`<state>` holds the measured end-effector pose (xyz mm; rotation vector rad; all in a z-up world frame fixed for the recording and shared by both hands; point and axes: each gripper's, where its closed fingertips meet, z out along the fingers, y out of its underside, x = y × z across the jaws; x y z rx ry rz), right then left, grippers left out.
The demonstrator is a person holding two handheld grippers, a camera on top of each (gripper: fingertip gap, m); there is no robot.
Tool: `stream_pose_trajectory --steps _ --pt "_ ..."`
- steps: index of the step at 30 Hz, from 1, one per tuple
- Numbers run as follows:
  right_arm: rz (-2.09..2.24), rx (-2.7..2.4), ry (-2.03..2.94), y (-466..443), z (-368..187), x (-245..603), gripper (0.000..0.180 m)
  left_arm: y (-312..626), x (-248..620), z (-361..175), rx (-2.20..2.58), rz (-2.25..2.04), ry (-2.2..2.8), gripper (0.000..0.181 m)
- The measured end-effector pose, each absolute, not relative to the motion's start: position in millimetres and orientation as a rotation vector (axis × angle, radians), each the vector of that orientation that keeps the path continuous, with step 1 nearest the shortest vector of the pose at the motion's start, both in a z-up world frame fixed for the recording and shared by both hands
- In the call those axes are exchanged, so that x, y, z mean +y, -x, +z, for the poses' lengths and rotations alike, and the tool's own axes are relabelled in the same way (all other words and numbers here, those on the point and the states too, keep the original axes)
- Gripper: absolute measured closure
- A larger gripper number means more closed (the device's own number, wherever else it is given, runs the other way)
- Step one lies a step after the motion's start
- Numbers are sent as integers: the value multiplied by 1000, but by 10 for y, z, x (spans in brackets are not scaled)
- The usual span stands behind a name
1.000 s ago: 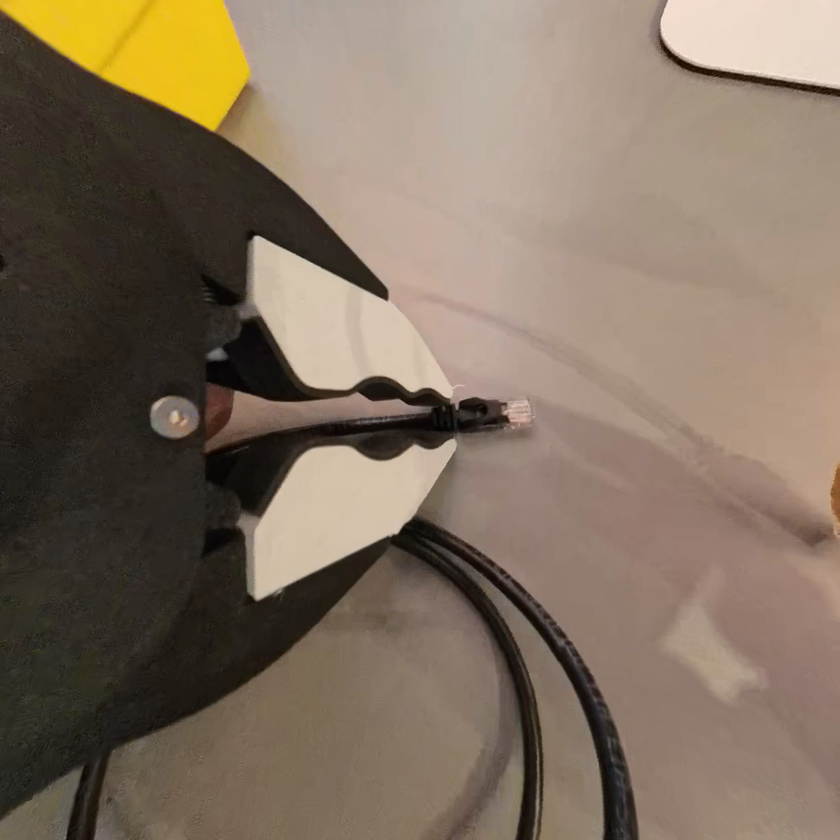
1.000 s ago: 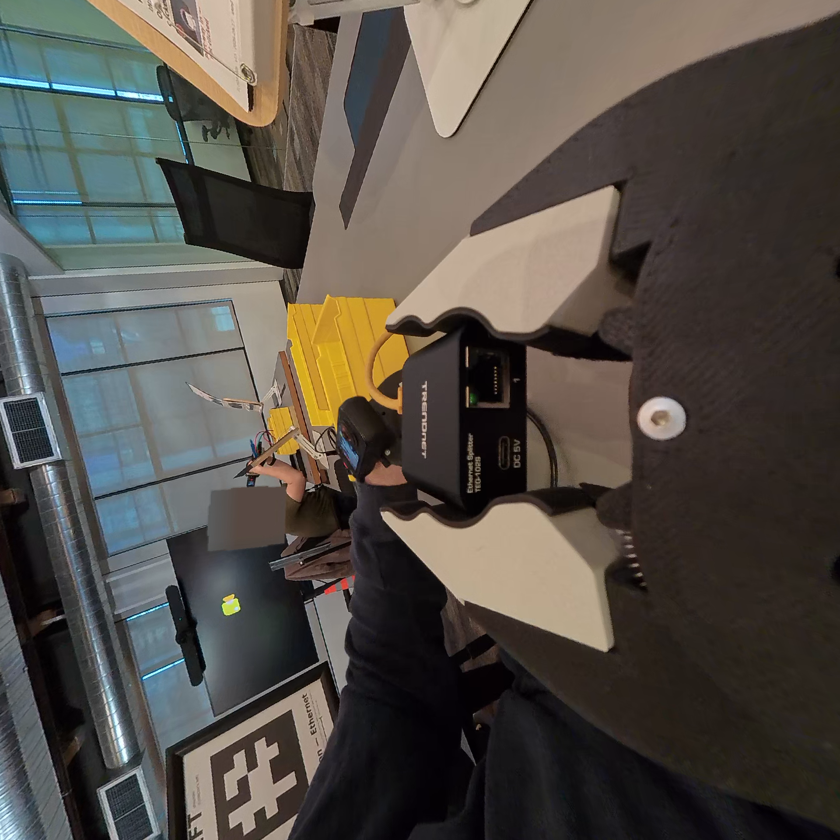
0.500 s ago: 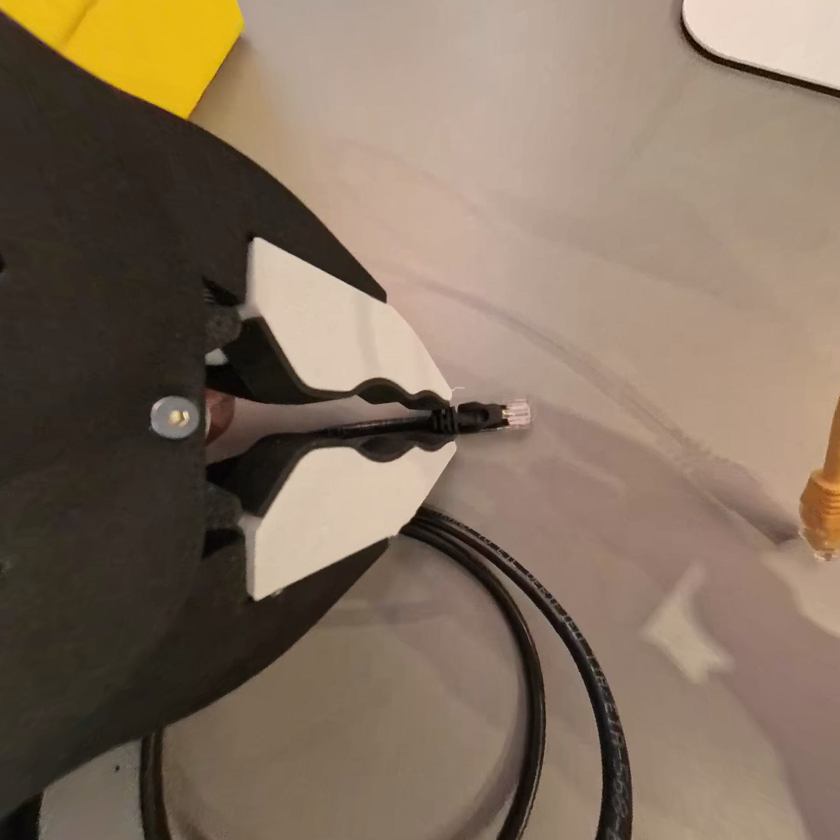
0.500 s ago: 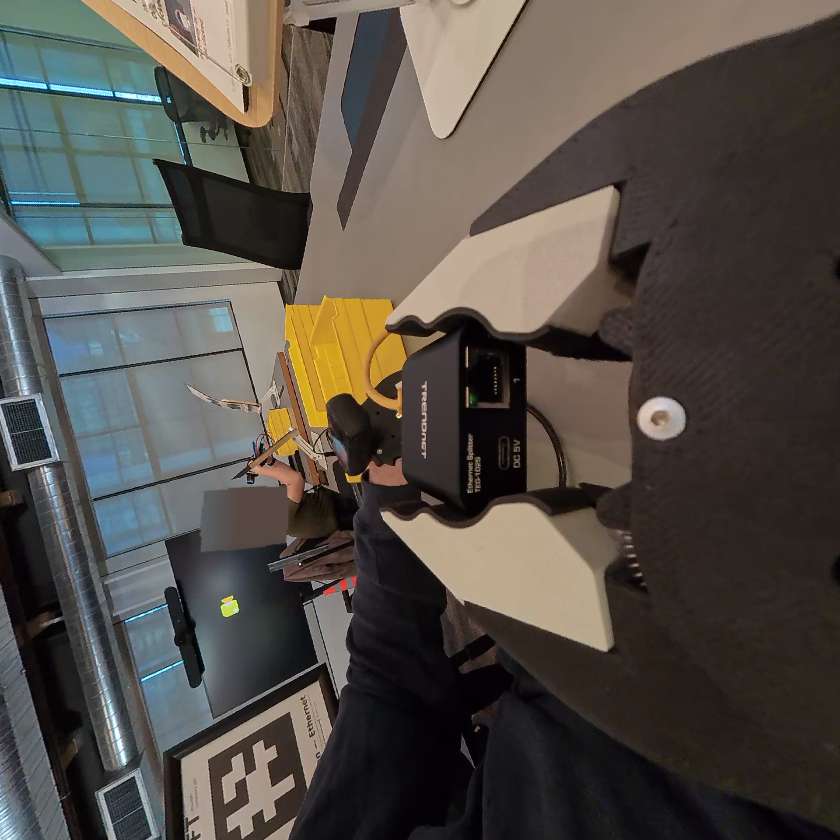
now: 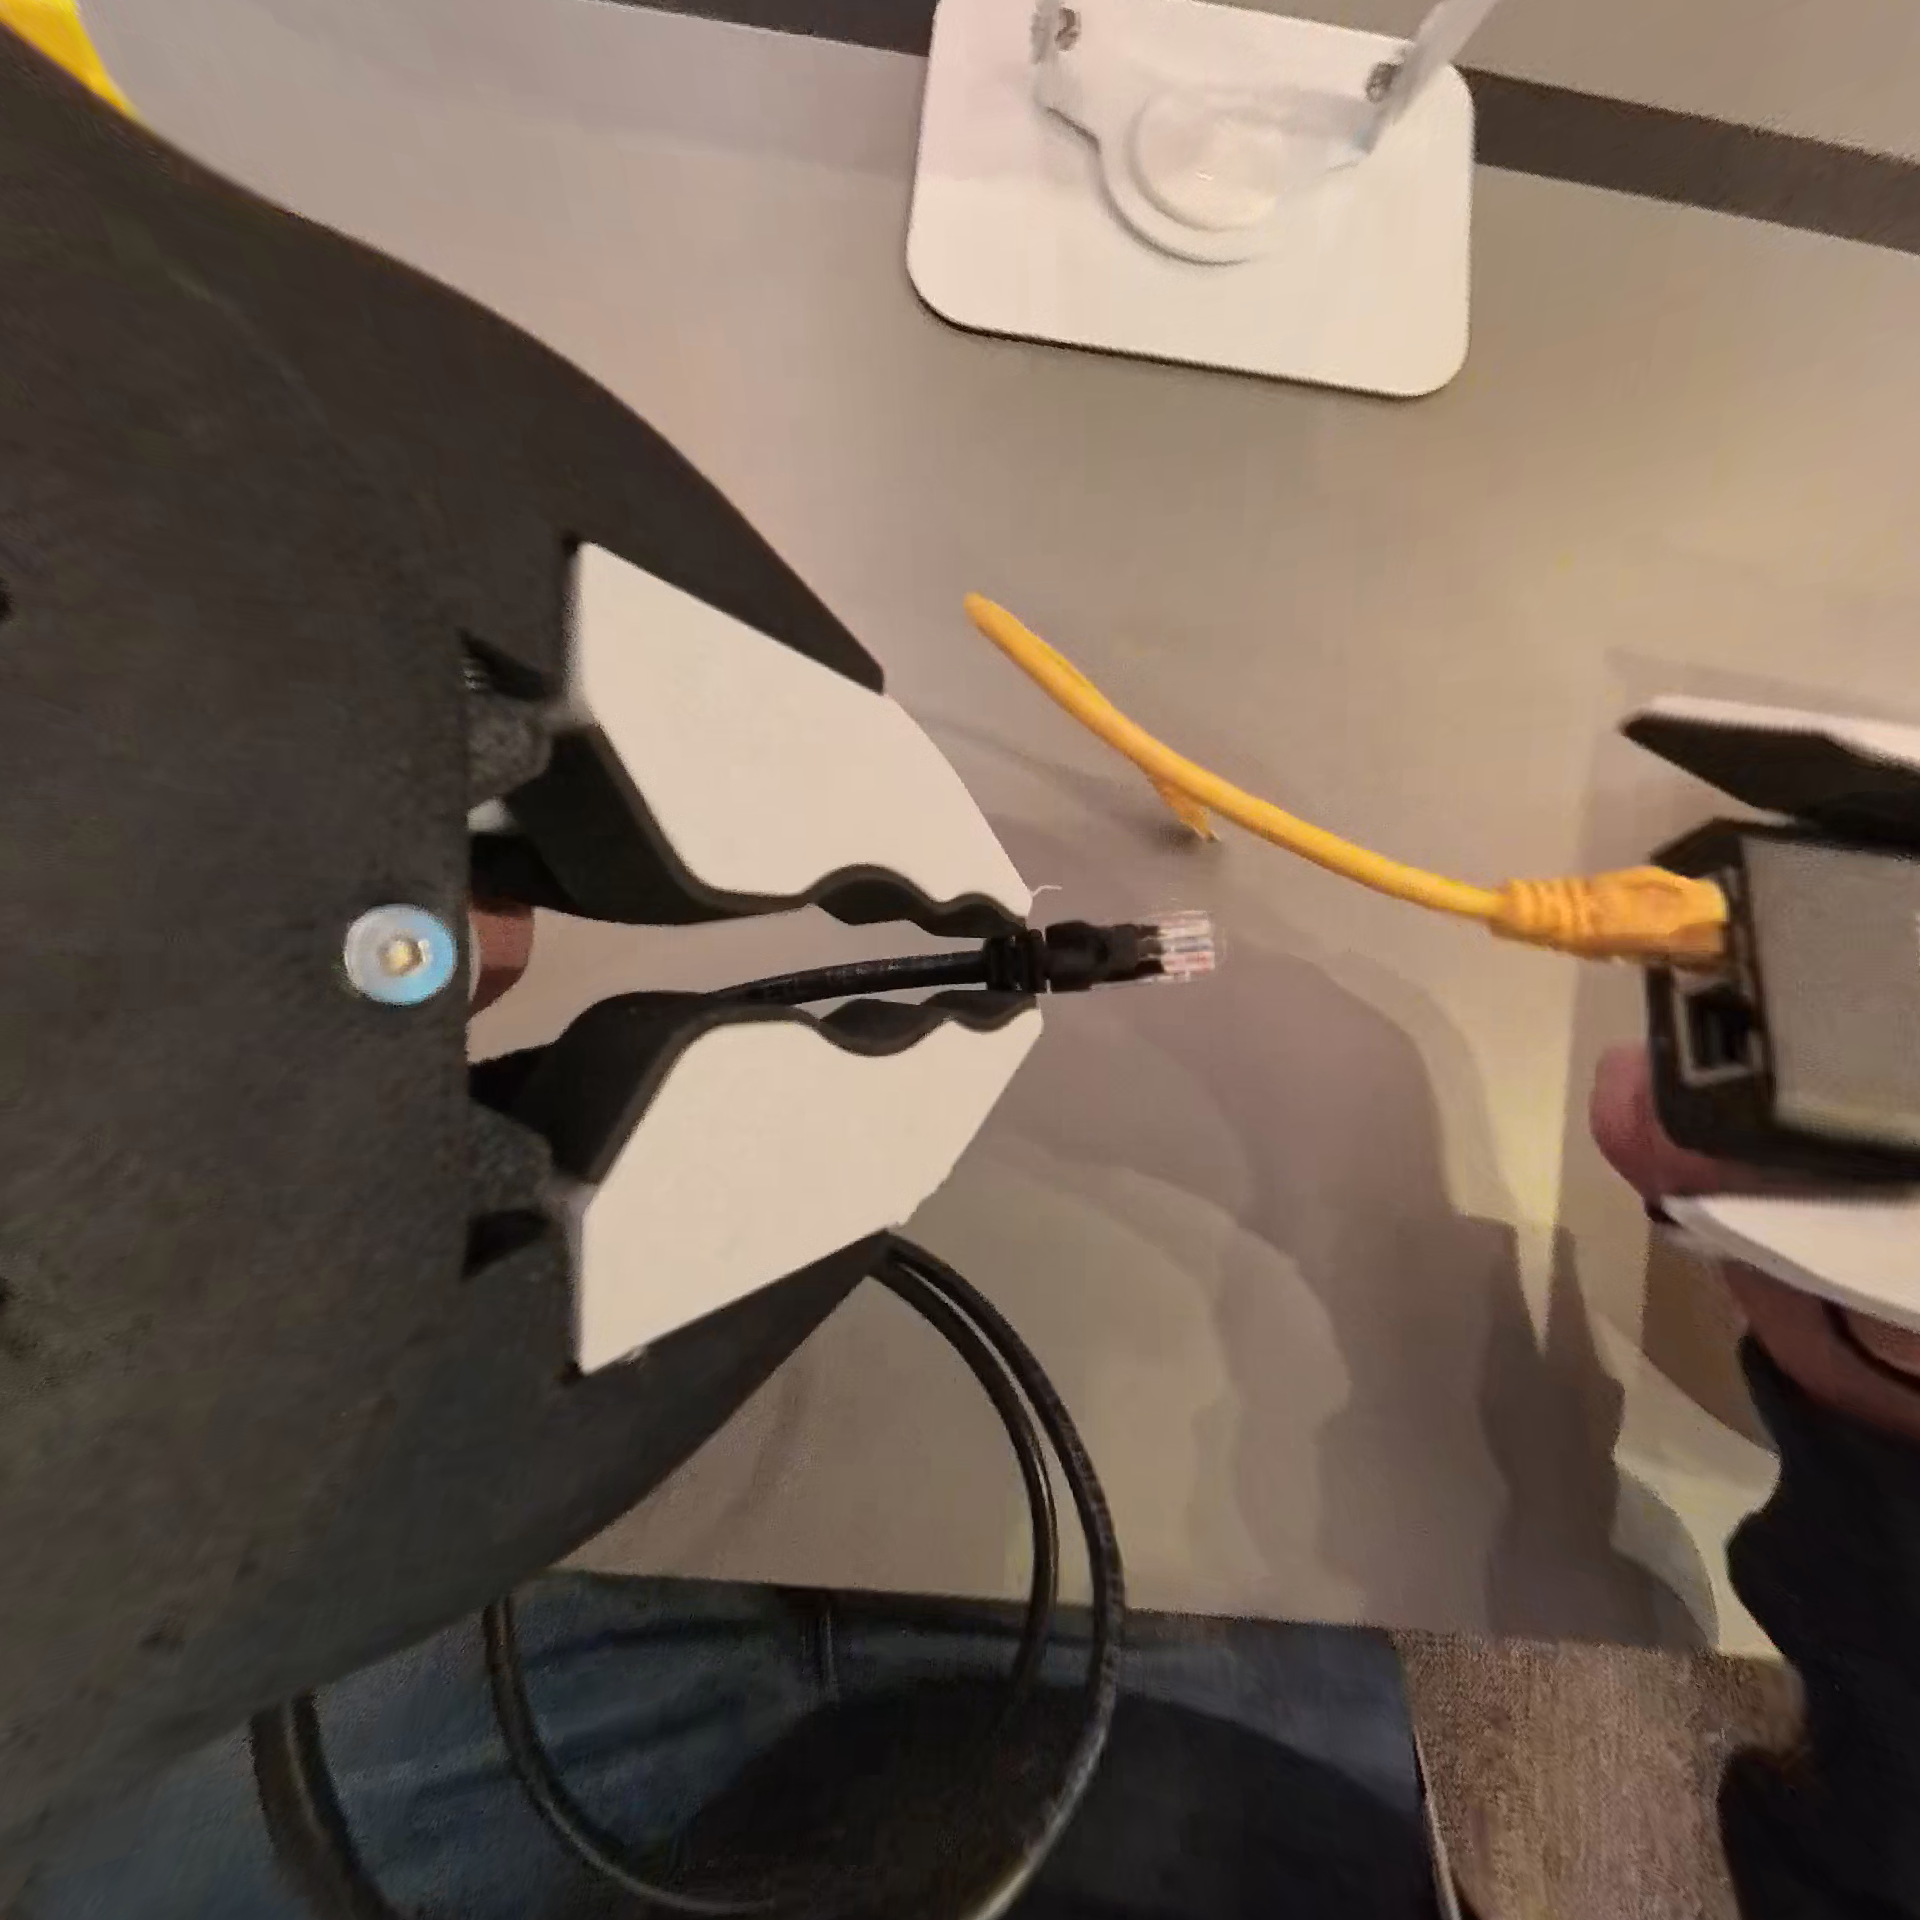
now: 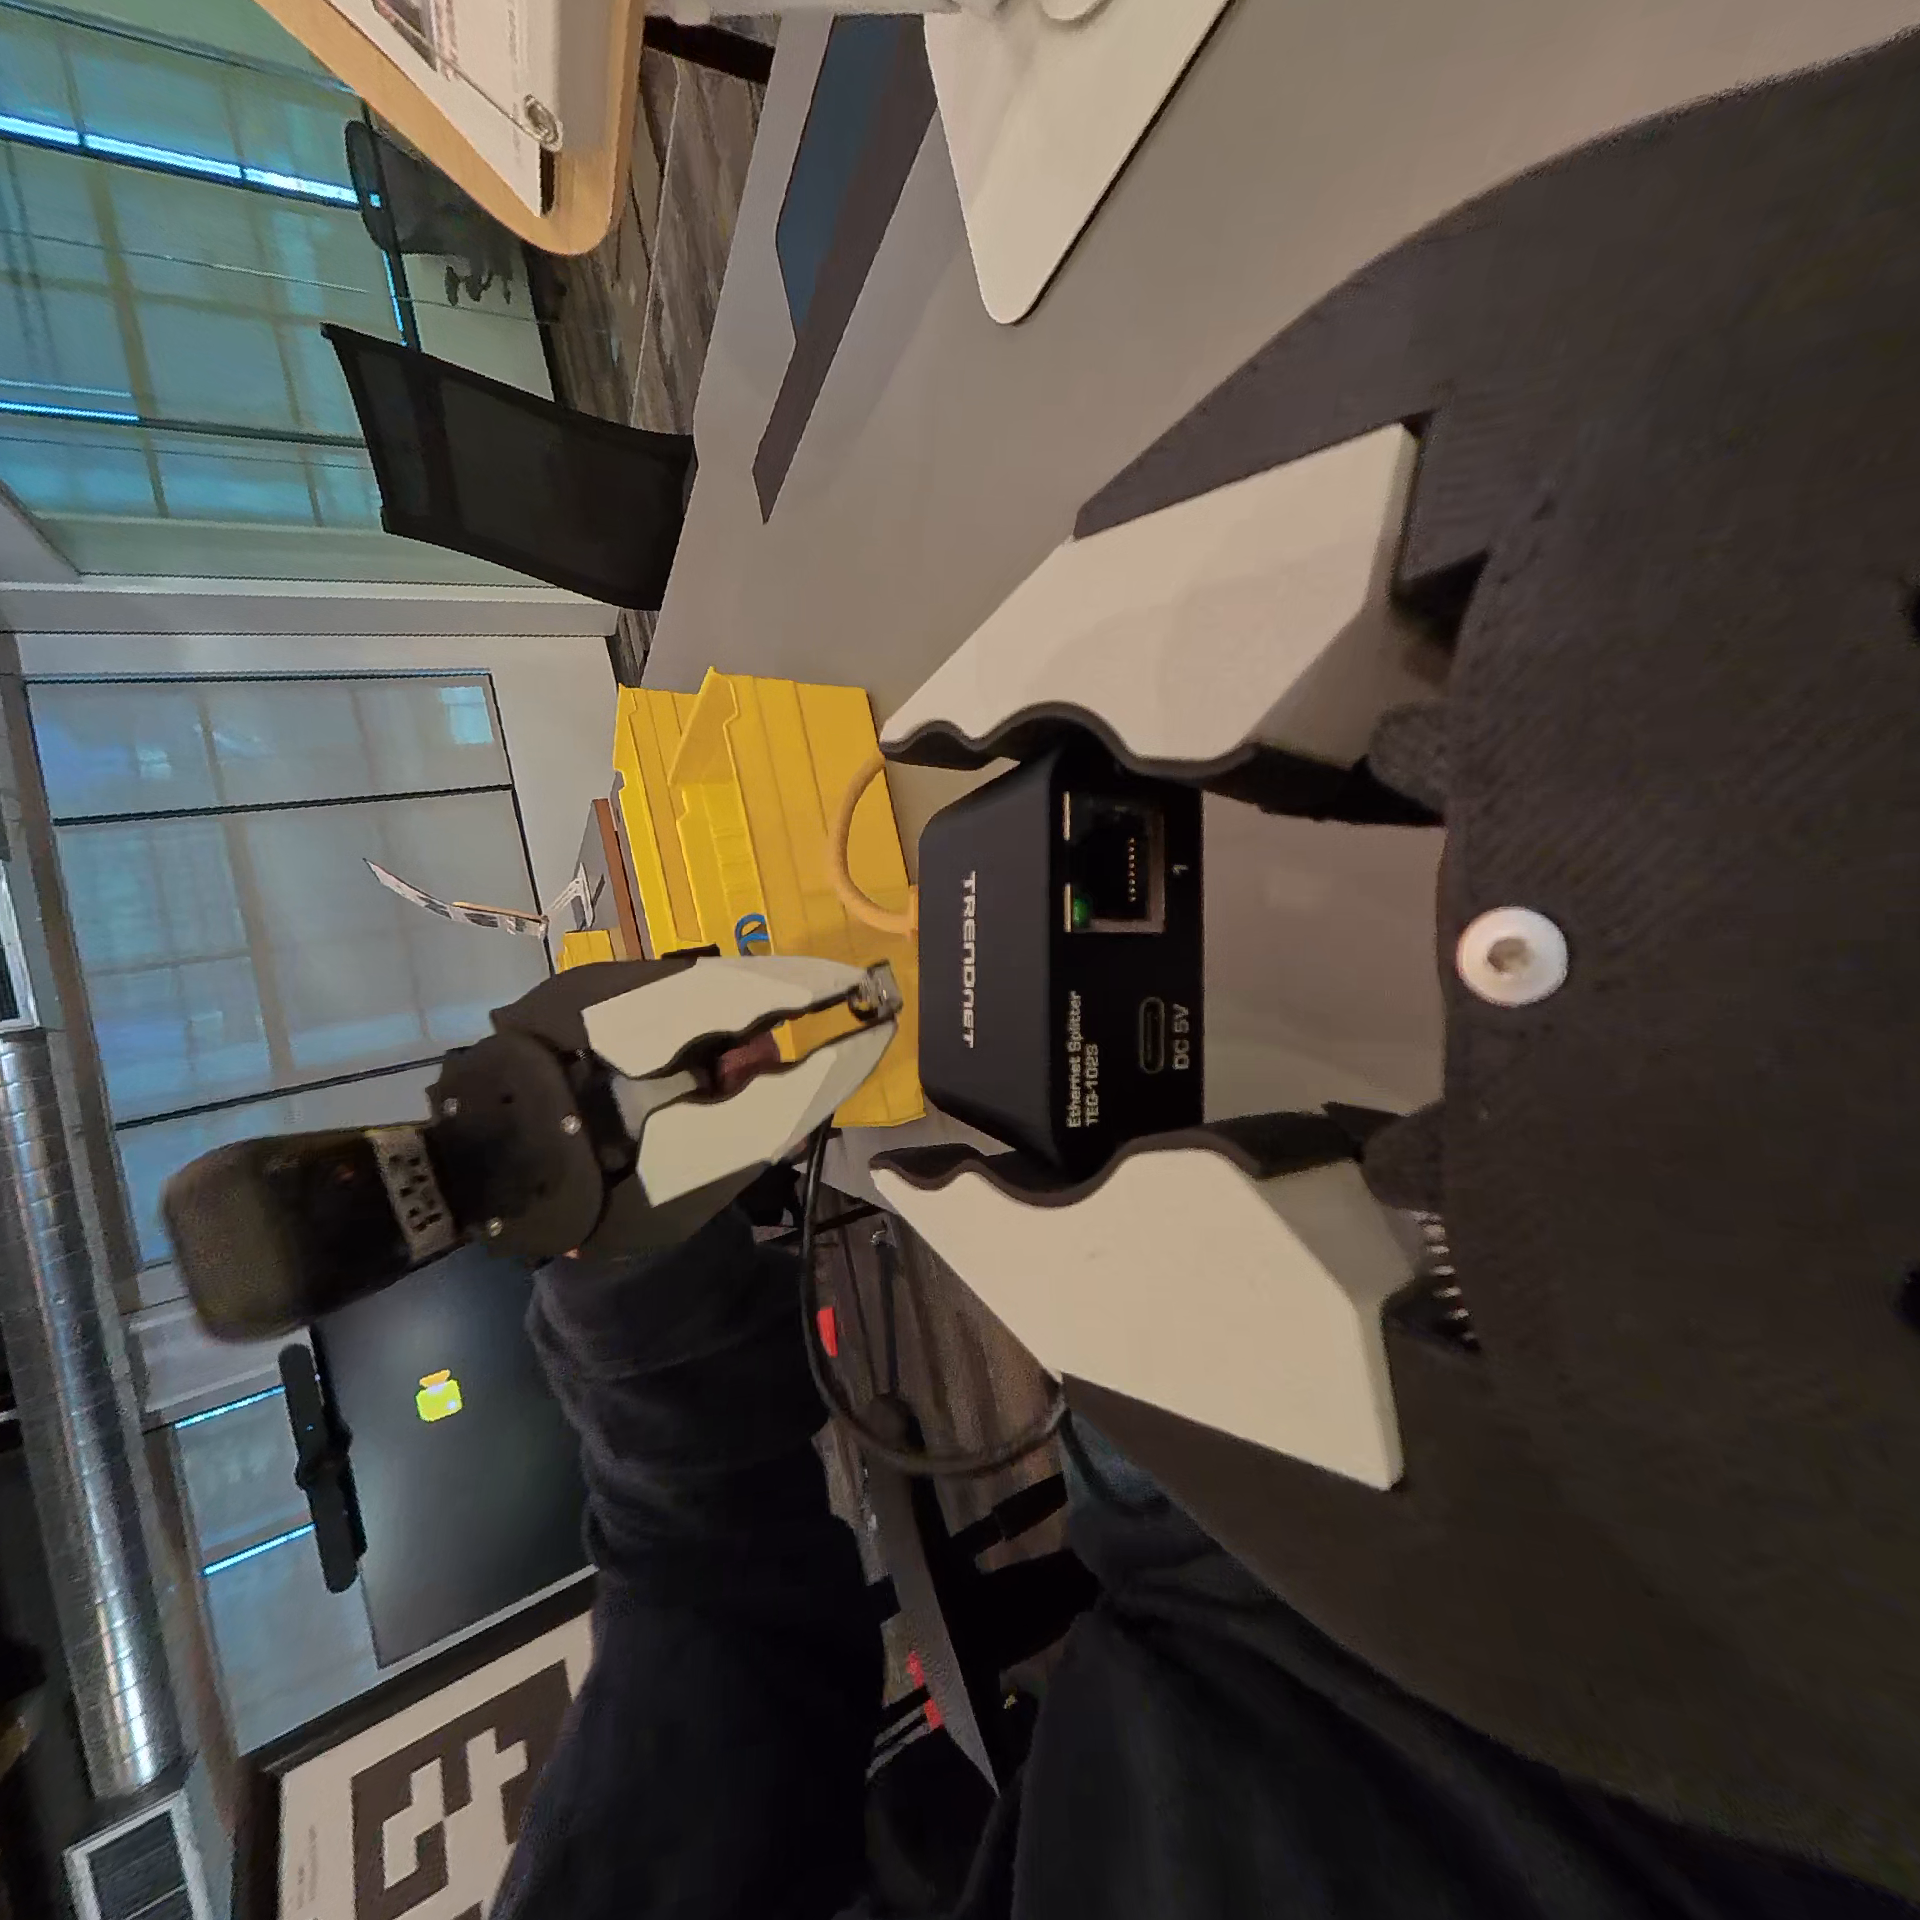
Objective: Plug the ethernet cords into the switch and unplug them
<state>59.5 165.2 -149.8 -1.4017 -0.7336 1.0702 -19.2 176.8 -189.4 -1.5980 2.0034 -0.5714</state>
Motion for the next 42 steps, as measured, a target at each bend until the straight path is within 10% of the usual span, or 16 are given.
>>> stream_pose_trajectory --steps 1,42 --pt "1063 -741 1400 -588 -1499 1649 107 130 1716 -1861 2036 -558 1568 171" --pt "1012 -902 1357 -371 -1480 1512 107 -317 1396 -1806 2306 -547 1562 171"
